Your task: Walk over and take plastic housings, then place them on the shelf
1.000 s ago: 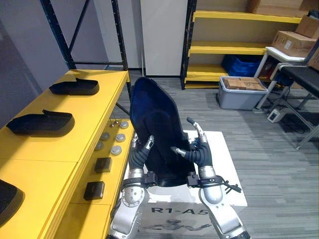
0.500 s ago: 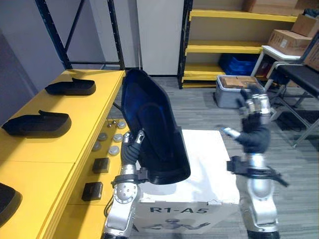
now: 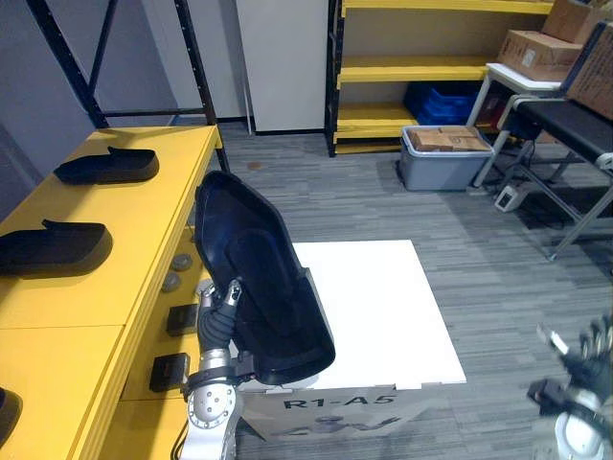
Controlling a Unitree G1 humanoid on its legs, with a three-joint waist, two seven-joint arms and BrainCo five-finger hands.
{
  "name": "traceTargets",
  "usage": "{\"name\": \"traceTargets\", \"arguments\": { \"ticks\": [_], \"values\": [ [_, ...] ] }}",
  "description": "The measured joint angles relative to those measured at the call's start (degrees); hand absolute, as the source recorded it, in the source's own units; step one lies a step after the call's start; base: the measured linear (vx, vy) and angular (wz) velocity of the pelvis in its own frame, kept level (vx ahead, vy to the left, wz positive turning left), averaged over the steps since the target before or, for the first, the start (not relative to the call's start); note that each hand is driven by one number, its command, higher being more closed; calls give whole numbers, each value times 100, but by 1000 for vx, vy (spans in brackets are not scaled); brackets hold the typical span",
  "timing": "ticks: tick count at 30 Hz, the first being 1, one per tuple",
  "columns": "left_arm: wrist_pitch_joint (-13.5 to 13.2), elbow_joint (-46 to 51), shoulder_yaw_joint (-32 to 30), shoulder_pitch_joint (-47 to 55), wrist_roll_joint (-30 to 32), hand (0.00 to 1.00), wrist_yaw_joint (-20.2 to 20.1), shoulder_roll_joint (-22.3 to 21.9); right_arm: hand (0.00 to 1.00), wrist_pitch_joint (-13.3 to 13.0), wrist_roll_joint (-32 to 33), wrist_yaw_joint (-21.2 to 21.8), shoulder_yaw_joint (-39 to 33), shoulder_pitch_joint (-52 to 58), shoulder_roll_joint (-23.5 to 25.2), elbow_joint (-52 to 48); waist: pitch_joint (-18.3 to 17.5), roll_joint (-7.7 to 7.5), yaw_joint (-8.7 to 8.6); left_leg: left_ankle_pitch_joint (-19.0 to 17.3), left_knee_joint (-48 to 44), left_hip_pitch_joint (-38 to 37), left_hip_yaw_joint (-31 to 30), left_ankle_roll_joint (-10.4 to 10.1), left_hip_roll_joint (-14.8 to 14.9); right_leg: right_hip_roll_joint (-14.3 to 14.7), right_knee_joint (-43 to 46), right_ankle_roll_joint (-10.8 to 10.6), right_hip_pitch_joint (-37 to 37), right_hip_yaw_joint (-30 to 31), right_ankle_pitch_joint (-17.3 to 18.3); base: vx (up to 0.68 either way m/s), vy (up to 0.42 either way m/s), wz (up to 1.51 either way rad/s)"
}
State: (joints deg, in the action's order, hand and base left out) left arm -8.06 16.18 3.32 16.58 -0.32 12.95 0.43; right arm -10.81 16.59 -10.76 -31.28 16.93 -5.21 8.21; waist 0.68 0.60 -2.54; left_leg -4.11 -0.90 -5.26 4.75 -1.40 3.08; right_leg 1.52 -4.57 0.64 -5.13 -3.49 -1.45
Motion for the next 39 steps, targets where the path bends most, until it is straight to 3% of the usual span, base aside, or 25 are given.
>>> {"name": "traceTargets", "arguments": {
  "ticks": [5, 10, 17, 25, 29, 33, 34, 35, 37, 39],
  "values": [
    [-21, 217, 40, 117, -6, 100, -199, -61, 0, 292, -293, 153, 289, 297, 290, 975, 36, 2, 13, -64, -73, -95, 141, -24, 52, 17, 217, -63, 5, 85, 113, -12, 17, -10],
    [-21, 294, 147, 180, -11, 100, -288, -82, 0, 501, -489, 651, 1120, 401, 574, 2070, 37, -34, 60, -141, -172, -102, 181, -16, 71, 15, 430, -86, 23, 64, 268, -50, 8, 1],
    [-20, 237, 405, 178, -11, 100, -365, -217, 0, 633, -758, 1075, 1729, 337, 592, 3206, -38, -57, 202, -103, -133, -108, 137, -38, 16, -58, 517, -44, 1, -101, 322, 11, 12, 12],
    [-6, -311, 498, 154, -11, 100, -396, -105, 0, 640, -921, 1085, 1914, -111, 490, 3828, -68, -173, 219, 96, 127, -303, -167, -72, -29, -103, 486, -70, -216, -403, 343, -8, -8, 21],
    [-5, -319, 597, 40, -12, 100, -388, -61, 0, 644, -1175, 1071, 2133, -318, 335, 4121, 26, -251, 382, 237, 102, -171, -586, -73, -110, -194, 634, -44, -220, -802, 461, -101, -50, 57],
    [-5, -256, 731, -396, -11, 100, -309, -42, 0, 673, -1537, 953, 2497, -637, 156, 4394, 391, -324, 596, 419, -144, 406, -1424, -111, -282, -398, 965, 21, -16, -1779, 637, -163, -54, 121],
    [-6, -199, 729, -448, -13, 100, -281, -25, 0, 693, -1578, 936, 2582, -737, 141, 4469, 406, -332, 653, 354, -204, 627, -1175, -157, -205, -437, 993, 77, 131, -1991, 624, -217, -6, 146],
    [-8, -152, 726, -571, -15, 100, -198, 5, 0, 729, -1660, 907, 2592, -842, 158, 4551, 470, -355, 640, 292, -591, 996, -449, -171, -21, -526, 1002, 112, 252, -2333, 612, -140, 35, 133],
    [-7, -149, 726, -673, -29, 100, -178, 3, 0, 743, -1722, 893, 2590, -935, 169, 4634, 530, -362, 634, 101, -1254, 1237, 397, 16, 226, -648, 1040, 112, 236, -2689, 609, -49, 86, 121],
    [-17, -213, 929, -908, -52, 100, -177, 8, 0, 743, -1793, 850, 2589, -955, 164, 4666, 517, -357, 577, -250, -1995, 1072, 1768, 242, 691, -911, 1154, 105, 187, -3259, 611, 44, 157, 131]
  ]
}}
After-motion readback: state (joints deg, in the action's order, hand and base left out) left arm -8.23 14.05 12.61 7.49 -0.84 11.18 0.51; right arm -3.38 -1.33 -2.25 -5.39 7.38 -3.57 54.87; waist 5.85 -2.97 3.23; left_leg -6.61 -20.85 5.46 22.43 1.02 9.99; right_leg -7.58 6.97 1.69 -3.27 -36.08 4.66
